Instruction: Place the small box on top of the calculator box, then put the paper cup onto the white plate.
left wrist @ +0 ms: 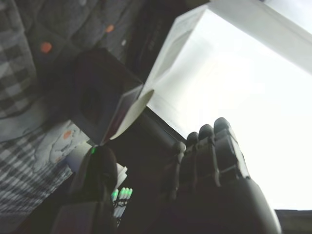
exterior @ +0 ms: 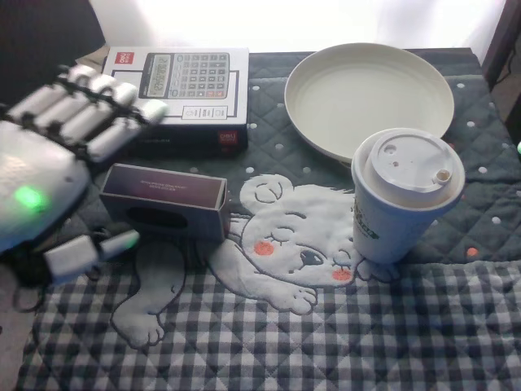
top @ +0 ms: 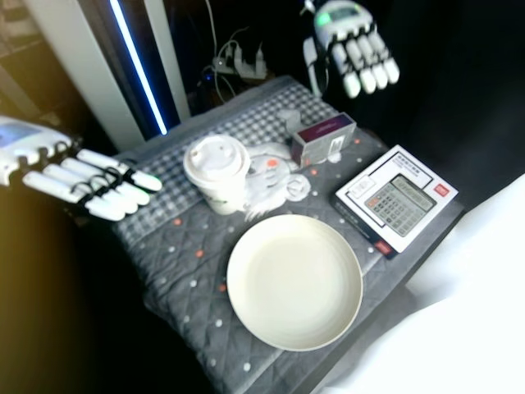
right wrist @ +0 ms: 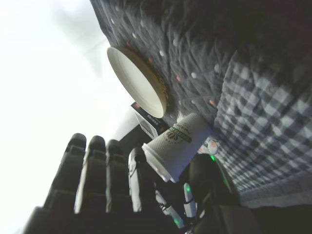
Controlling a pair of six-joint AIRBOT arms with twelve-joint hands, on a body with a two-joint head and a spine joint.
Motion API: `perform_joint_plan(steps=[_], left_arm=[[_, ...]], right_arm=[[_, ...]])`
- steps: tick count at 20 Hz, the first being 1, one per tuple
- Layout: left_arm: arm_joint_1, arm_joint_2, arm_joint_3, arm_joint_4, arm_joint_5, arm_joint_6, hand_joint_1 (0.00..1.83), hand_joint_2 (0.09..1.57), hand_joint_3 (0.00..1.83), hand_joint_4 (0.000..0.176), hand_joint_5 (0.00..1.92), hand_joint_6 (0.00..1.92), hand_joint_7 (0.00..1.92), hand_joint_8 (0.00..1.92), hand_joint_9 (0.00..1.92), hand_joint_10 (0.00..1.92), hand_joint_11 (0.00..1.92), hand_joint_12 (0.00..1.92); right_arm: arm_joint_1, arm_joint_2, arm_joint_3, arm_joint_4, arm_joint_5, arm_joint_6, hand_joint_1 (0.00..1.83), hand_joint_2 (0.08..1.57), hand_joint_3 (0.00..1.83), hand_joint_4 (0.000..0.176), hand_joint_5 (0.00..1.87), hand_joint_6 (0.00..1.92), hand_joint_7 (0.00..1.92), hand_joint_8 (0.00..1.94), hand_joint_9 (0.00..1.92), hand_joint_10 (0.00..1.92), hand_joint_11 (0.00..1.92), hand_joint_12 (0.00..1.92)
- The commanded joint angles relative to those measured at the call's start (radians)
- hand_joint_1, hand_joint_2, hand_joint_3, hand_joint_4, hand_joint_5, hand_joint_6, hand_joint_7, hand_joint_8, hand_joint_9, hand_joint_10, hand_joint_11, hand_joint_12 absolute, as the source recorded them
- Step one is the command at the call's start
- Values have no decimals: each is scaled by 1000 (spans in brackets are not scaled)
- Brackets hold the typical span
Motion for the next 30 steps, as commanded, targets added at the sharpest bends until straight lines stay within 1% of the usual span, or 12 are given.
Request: perform_joint_plan(steps=[1, 2, 7, 8, 9, 10, 11, 12, 13, 21, 27, 30], left_arm=[[-19, -5, 15, 2, -41, 3, 683, 1124, 0, 152, 0, 0, 0, 0, 0, 0, 0, 0], [-39, -26, 35, -7, 5, 6, 685, 1102, 0, 132, 0, 0, 0, 0, 0, 0, 0, 0], [-168, -147, 84, -128, 208, 339, 720, 1030, 0, 159, 0, 0, 0, 0, 0, 0, 0, 0], [-167, -169, 88, -161, 211, 397, 739, 1055, 0, 133, 0, 0, 33, 12, 24, 10, 65, 33], [-165, -178, 91, -176, 209, 418, 842, 1097, 0, 53, 142, 14, 343, 138, 212, 588, 12, 1215], [-164, -180, 94, -185, 209, 418, 936, 1106, 0, 0, 316, 74, 575, 312, 356, 1003, 132, 1700], [-165, -179, 98, -195, 208, 418, 1008, 1127, 0, 0, 508, 144, 730, 560, 588, 1252, 416, 1848], [-165, -179, 99, -198, 207, 418, 1176, 1197, 3, 0, 666, 927, 860, 1225, 833, 1502, 728, 1906], [-164, -178, 106, -213, 212, 418, 1205, 1208, 2, 0, 749, 1197, 821, 1321, 961, 1688, 928, 1918], [-151, -113, 24, -137, 68, 416, 1224, 1211, 2, 0, 742, 1101, 884, 1440, 1121, 1635, 1082, 1916], [-201, -49, -1, -51, -67, 327, 1233, 1204, 0, 0, 760, 1051, 896, 1429, 1144, 1552, 1092, 1795], [-294, -60, 54, -87, -14, 326, 1247, 1134, 0, 0, 892, 972, 1020, 1144, 1066, 1285, 1004, 1674]], right_arm=[[7, 4, 6, 11, 118, -6, 355, 1314, 5, 70, 0, 0, 0, 0, 0, 0, 0, 0], [7, 3, 7, 11, 116, -6, 343, 1320, 7, 76, 0, 0, 0, 0, 0, 0, 0, 0], [7, 0, 9, 10, 112, -6, 407, 1322, 4, 96, 0, 0, 0, 0, 0, 0, 0, 0], [7, -1, 9, 9, 112, -6, 429, 1323, 4, 90, 0, 0, 0, 0, 0, 0, 0, 0], [7, -2, 9, 9, 112, -6, 423, 1337, 9, 79, 0, 0, 0, 0, 0, 0, 0, 0], [7, -2, 9, 9, 112, -6, 405, 1337, 8, 79, 0, 0, 0, 0, 0, 0, 0, 0], [7, -2, 9, 9, 110, -6, 404, 1344, 11, 85, 0, 0, 0, 0, 0, 0, 0, 0], [7, -2, 9, 9, 110, -6, 404, 1346, 12, 88, 0, 0, 0, 0, 0, 0, 0, 0], [7, -4, 9, 9, 109, -6, 434, 1345, 10, 93, 0, 0, 0, 0, 0, 0, 0, 0], [7, -10, 11, 10, 106, -6, 502, 1340, 2, 101, 0, 0, 0, 0, 0, 0, 0, 0], [7, -20, 19, 11, 95, -6, 457, 1347, 3, 57, 0, 0, 0, 0, 0, 0, 0, 0], [7, -29, 27, 11, 83, -6, 436, 1350, 4, 49, 0, 0, 0, 0, 0, 0, 0, 0]])
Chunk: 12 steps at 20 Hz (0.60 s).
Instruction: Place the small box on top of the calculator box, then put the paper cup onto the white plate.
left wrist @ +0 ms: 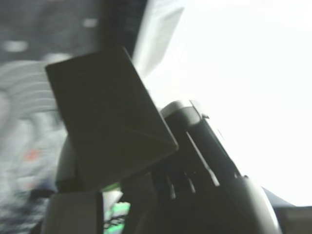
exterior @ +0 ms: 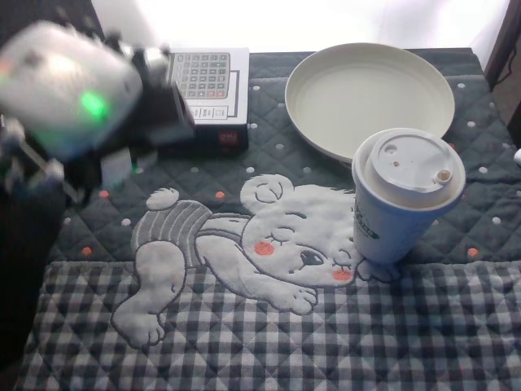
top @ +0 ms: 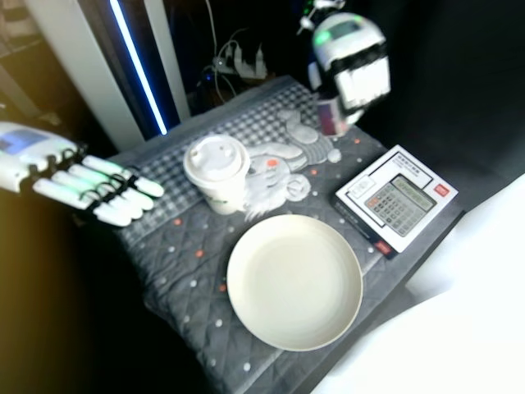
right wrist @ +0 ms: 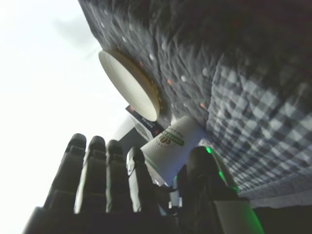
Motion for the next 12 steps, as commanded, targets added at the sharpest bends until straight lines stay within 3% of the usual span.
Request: perform_joint_plan(steps=[1, 2, 3, 4, 5, 6, 7, 8, 9, 10, 11, 12], left_arm=[[-21, 3, 10, 26, -80, 7, 1259, 1122, 0, 0, 897, 954, 1053, 1094, 1115, 1211, 1044, 1614], [-47, -6, 30, 13, -62, 7, 1263, 1122, 0, 0, 888, 936, 1057, 1119, 1189, 1200, 1126, 1575], [-84, -22, 62, -12, -29, 6, 1259, 1130, 2, 0, 875, 925, 1042, 1172, 1283, 1272, 1202, 1633], [-120, -39, 96, -38, 25, 6, 1259, 1130, 2, 0, 875, 925, 1042, 1172, 1283, 1272, 1202, 1633], [-148, -54, 131, -65, 73, 6, 1249, 1133, 3, 0, 906, 1040, 974, 1134, 1283, 1314, 1200, 1666], [-169, -71, 168, -101, 114, 6, 1153, 1162, 2, 0, 880, 1127, 1144, 1065, 1280, 1288, 1205, 1666], [-181, -85, 201, -132, 151, 6, 1153, 1162, 2, 0, 880, 1127, 1144, 1065, 1280, 1288, 1205, 1666], [-188, -96, 225, -160, 178, 6, 1219, 1159, 4, 0, 864, 1141, 961, 1160, 1239, 1338, 1150, 1728], [-192, -107, 249, -185, 203, 6, 1233, 1158, 2, 0, 864, 1139, 924, 1180, 1214, 1361, 1124, 1742], [-196, -115, 271, -215, 226, 6, 1235, 1180, 4, 0, 772, 1097, 948, 1284, 1177, 1344, 1089, 1709], [-200, -127, 298, -247, 258, 6, 1233, 1175, 0, 0, 826, 1158, 901, 1240, 1188, 1370, 1096, 1721], [-199, -133, 308, -260, 265, 6, 1237, 1179, 1, 0, 775, 1119, 948, 1272, 1077, 1324, 1012, 1690]], right_arm=[[7, 4, 6, 11, 106, -5, 434, 1352, 5, 48, 0, 0, 0, 0, 0, 0, 0, 0], [7, -1, 9, 11, 101, -5, 468, 1351, 4, 41, 0, 0, 0, 0, 0, 0, 0, 0], [7, -4, 11, 11, 97, -5, 470, 1348, 2, 56, 0, 0, 0, 0, 0, 0, 0, 0], [7, -8, 13, 10, 94, -5, 470, 1348, 2, 56, 0, 0, 0, 0, 0, 0, 0, 0], [7, -12, 15, 10, 91, -5, 467, 1350, 3, 41, 0, 0, 0, 0, 0, 0, 0, 0], [7, -17, 17, 10, 89, -5, 502, 1355, 4, 28, 0, 0, 0, 0, 0, 0, 0, 0], [7, -21, 18, 10, 88, -5, 502, 1355, 4, 28, 0, 0, 0, 0, 0, 0, 0, 0], [7, -25, 20, 10, 86, -5, 463, 1357, 5, 33, 0, 0, 0, 0, 0, 0, 0, 0], [7, -28, 22, 9, 83, -5, 420, 1356, 4, 34, 0, 0, 0, 0, 0, 0, 0, 0], [7, -31, 23, 9, 79, -4, 452, 1359, 4, 18, 0, 0, 0, 0, 0, 0, 0, 0], [7, -32, 23, 9, 76, -4, 461, 1365, 7, 23, 0, 0, 0, 0, 0, 0, 0, 0], [7, -32, 23, 9, 74, -3, 462, 1364, 6, 29, 0, 0, 0, 0, 0, 0, 0, 0]])
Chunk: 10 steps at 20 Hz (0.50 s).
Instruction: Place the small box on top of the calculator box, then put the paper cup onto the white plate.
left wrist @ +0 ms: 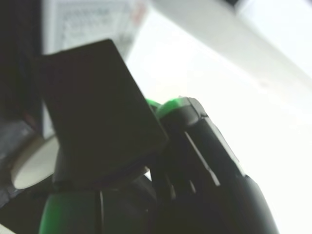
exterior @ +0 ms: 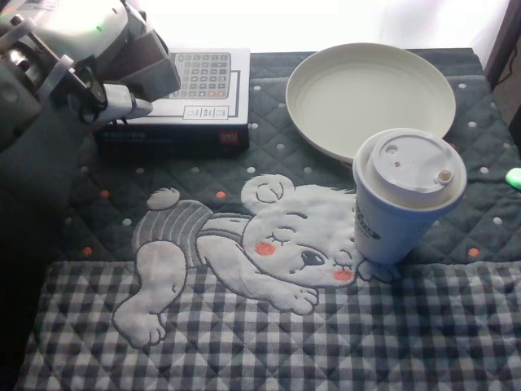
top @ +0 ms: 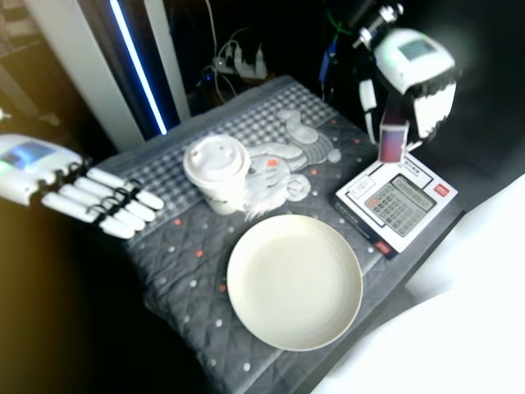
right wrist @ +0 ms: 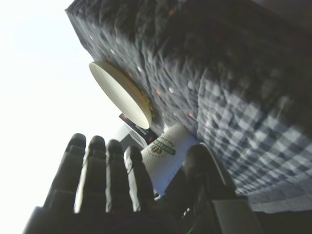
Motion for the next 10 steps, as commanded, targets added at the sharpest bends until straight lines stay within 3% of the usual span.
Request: perform_joint_plan(steps=[1, 2, 3, 4, 5, 6, 7, 8, 10], left_arm=[[-13, 8, 6, 32, -75, 4, 1204, 1224, 8, 0, 642, 1321, 893, 1306, 932, 1242, 880, 1671], [-11, 6, 5, 34, -76, 1, 1030, 1173, 0, 0, 292, 786, 500, 775, 343, 990, 175, 1701], [-10, 3, 5, 43, -76, -9, 906, 1149, 0, 43, 184, 455, 337, 402, 130, 795, 34, 1565], [-10, -1, 4, 51, -79, -22, 837, 1118, 0, 121, 69, 249, 165, 164, 81, 492, 6, 1237], [-10, -4, 7, 57, -79, -38, 715, 1105, 0, 170, 17, 28, 31, 36, 79, 95, 0, 417], [-11, -6, 8, 58, -77, -39, 715, 1105, 0, 170, 17, 28, 31, 36, 79, 95, 0, 417], [-11, -10, 12, 58, -71, -39, 673, 1101, 0, 175, 3, 5, 5, 6, 62, 25, 0, 106], [-11, -12, 15, 57, -69, -39, 686, 1079, 0, 176, 0, 0, 0, 0, 12, 4, 0, 20], [-7, -11, 10, 67, -74, -44, 693, 1017, 0, 176, 0, 0, 0, 0, 0, 0, 0, 0]], right_arm=[[7, 8, 5, 15, 112, -3, 479, 1377, 10, 13, 0, 0, 0, 0, 0, 0, 0, 0], [7, 8, 5, 15, 112, -3, 442, 1382, 11, 7, 0, 0, 0, 0, 0, 0, 0, 0], [7, 8, 5, 15, 112, -2, 439, 1385, 12, 0, 0, 0, 0, 0, 0, 0, 0, 0], [7, 7, 5, 15, 112, -1, 454, 1377, 6, 0, 0, 0, 0, 0, 0, 0, 0, 0], [7, 5, 5, 15, 111, -1, 426, 1368, 2, 0, 0, 0, 0, 0, 0, 0, 0, 0], [7, 4, 6, 15, 111, -1, 426, 1368, 2, 0, 0, 0, 0, 0, 0, 0, 0, 0], [7, 2, 6, 14, 110, -1, 420, 1367, 1, 0, 0, 0, 0, 0, 0, 0, 0, 0], [7, 2, 7, 14, 110, -1, 457, 1368, 2, 0, 0, 0, 0, 0, 0, 0, 0, 0], [7, 2, 7, 14, 109, -1, 481, 1365, 0, 5, 0, 0, 0, 0, 0, 0, 0, 0]])
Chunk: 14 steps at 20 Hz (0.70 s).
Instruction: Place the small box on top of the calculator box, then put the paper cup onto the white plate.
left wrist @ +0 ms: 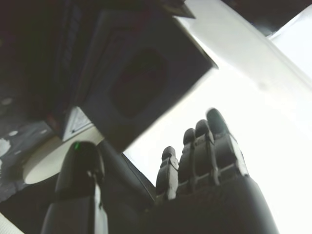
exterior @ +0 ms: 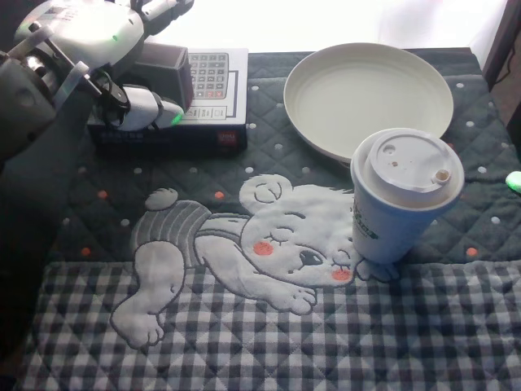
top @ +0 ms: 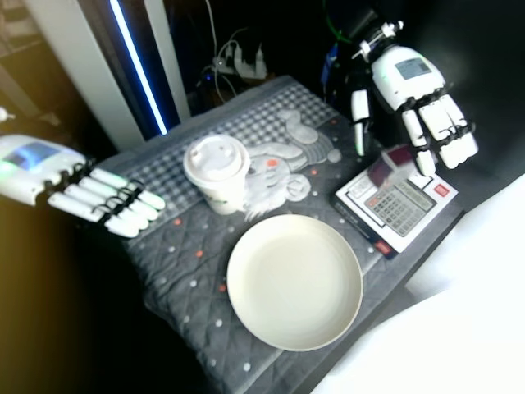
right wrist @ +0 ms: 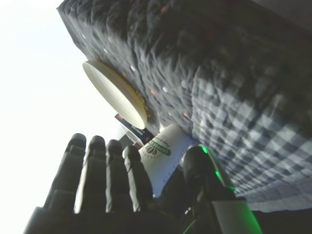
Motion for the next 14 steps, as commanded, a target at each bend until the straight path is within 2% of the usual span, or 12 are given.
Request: perform_joint_plan(steps=[1, 5, 6, 8, 9, 10, 11, 12, 13, 14], left_arm=[[-5, 14, -2, 44, -117, -3, 661, 1010, 0, 176, 0, 0, 0, 0, 0, 0, 0, 0], [6, 40, -44, 93, -162, -13, 679, 1002, 0, 176, 0, 0, 0, 0, 0, 0, 0, 0], [15, 54, -60, 111, -185, -33, 634, 1010, 0, 176, 0, 0, 0, 0, 0, 0, 0, 0], [36, 88, -83, 165, -227, -120, 651, 1022, 0, 176, 0, 0, 0, 0, 0, 0, 0, 0], [49, 107, -91, 195, -247, -181, 663, 1029, 0, 176, 0, 0, 0, 0, 0, 0, 0, 0], [67, 129, -106, 227, -279, -241, 664, 1004, 0, 176, 0, 0, 0, 0, 0, 0, 0, 0], [91, 154, -124, 258, -317, -294, 664, 1004, 0, 176, 0, 0, 0, 0, 0, 0, 0, 0], [122, 183, -149, 290, -363, -344, 640, 984, 0, 176, 0, 0, 0, 0, 0, 0, 0, 0], [153, 208, -177, 313, -408, -367, 660, 994, 0, 176, 0, 0, 0, 0, 0, 0, 0, 0], [187, 233, -206, 333, -450, -379, 655, 986, 0, 176, 0, 0, 0, 0, 0, 0, 0, 0]], right_arm=[[7, 9, 6, 8, 117, -1, 479, 1362, 0, 21, 0, 0, 0, 0, 0, 0, 0, 0], [7, 9, 6, 8, 117, 1, 521, 1372, 2, 15, 0, 0, 0, 0, 0, 0, 0, 0], [7, 9, 6, 8, 117, 1, 449, 1369, 1, 21, 0, 0, 0, 0, 0, 0, 0, 0], [7, 9, 6, 9, 117, 1, 438, 1367, 0, 17, 0, 0, 0, 0, 0, 0, 0, 0], [7, 9, 6, 9, 117, 1, 421, 1365, 0, 21, 0, 0, 0, 0, 0, 0, 0, 0], [7, 10, 6, 9, 117, 2, 402, 1363, 0, 36, 0, 0, 0, 0, 0, 0, 0, 0], [7, 11, 6, 9, 117, 5, 402, 1363, 0, 36, 0, 0, 0, 0, 0, 0, 0, 0], [7, 13, 6, 9, 117, 13, 398, 1361, 0, 10, 0, 0, 0, 0, 0, 0, 0, 0], [7, 15, 6, 9, 117, 22, 423, 1358, 0, 0, 0, 0, 0, 0, 0, 0, 0, 0], [7, 17, 6, 9, 118, 29, 407, 1351, 0, 0, 0, 0, 0, 0, 0, 0, 0, 0]])
